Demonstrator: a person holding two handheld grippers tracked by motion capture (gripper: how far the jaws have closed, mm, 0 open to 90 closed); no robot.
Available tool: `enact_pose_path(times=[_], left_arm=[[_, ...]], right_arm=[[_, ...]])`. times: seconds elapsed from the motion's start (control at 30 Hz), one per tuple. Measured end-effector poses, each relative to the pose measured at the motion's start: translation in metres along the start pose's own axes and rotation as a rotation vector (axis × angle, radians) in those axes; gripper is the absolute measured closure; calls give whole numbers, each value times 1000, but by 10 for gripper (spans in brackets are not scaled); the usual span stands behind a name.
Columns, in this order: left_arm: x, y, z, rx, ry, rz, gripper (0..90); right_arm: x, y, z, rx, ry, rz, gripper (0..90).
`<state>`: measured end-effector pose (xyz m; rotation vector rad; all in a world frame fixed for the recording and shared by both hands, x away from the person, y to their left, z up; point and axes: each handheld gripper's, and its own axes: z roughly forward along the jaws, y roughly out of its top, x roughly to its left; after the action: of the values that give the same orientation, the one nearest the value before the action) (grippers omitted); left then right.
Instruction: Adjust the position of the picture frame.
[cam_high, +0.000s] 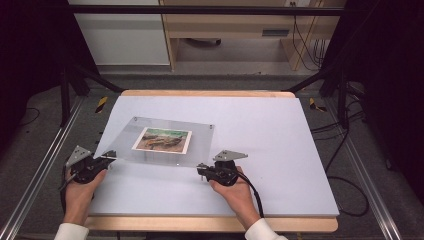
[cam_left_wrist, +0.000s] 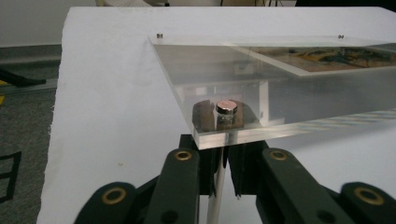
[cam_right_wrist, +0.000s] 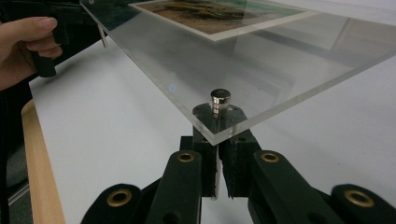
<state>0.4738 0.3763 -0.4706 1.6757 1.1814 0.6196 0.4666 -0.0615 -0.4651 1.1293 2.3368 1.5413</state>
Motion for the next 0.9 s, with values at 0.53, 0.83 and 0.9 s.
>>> enact_pose_path(times=[0.53,0.83,0.9], left_arm=[[-5,7,-5,-7,3,-40,837],[-6,8,-6,-11,-1,-41,838],[-7,8,-6,-10,-2,-40,838]], right_arm=[[1,-1,10,-85,-44,-16,788],[2,1,9,-121,-56,-27,810],[2,1,9,-123,-53,-25,839]])
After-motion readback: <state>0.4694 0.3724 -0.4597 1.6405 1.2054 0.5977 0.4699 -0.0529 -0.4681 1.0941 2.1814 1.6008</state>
